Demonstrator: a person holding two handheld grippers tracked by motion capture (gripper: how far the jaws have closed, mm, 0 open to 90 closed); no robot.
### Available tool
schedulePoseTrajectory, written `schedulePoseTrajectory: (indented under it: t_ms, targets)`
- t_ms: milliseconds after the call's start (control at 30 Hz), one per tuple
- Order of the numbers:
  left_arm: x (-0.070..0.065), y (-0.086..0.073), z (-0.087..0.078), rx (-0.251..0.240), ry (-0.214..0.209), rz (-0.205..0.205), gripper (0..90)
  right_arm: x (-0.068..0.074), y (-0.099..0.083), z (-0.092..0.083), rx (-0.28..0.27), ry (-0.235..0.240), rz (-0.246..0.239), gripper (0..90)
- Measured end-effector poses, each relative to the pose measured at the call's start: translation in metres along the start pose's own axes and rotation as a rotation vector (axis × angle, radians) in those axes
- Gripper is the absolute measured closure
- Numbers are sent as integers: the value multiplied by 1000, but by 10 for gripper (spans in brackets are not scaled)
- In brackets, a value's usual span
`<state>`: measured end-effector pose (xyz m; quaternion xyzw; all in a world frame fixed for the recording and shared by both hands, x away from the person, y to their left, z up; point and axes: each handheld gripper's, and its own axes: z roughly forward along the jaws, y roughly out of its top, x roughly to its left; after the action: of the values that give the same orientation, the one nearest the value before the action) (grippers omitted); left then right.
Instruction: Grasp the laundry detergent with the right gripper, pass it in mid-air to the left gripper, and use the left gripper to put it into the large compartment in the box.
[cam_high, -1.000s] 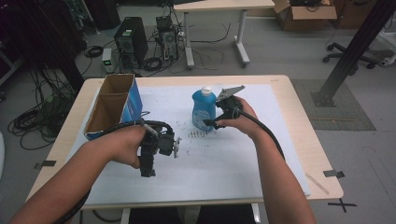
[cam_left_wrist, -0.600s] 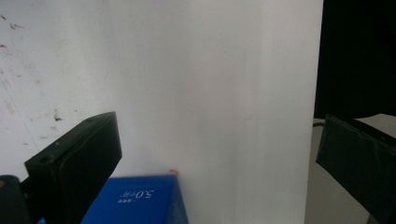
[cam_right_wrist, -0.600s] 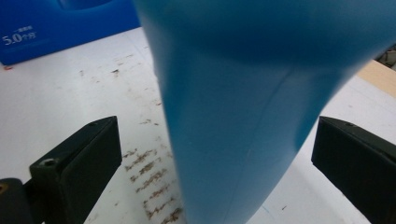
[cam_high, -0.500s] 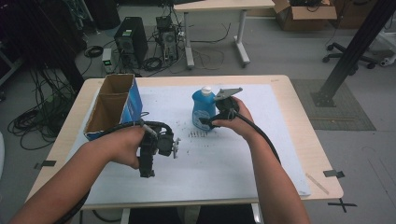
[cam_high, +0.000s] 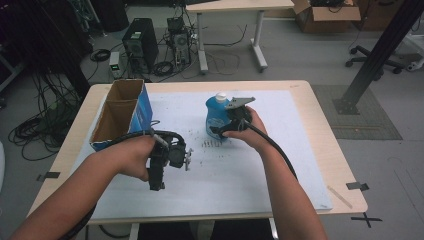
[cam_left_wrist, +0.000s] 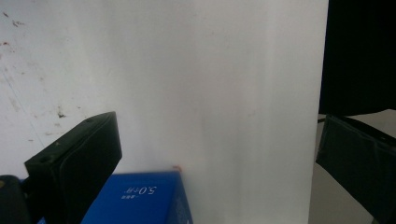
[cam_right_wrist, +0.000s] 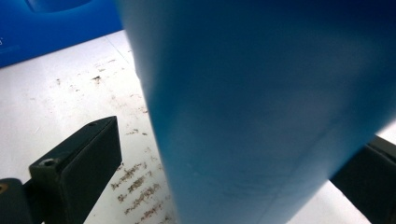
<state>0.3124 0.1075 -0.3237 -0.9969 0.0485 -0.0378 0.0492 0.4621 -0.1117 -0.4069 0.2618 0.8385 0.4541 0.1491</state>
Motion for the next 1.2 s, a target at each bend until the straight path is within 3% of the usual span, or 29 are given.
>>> schedulePoseTrajectory:
  t_ms: [500,1200]
  targets:
    - [1,-4,-2,7,1,-9,3,-2,-2,0,-15,3,26,160]
    - [3,4,-5,9,10,4,4,-4,-3,0,-14,7,20,257]
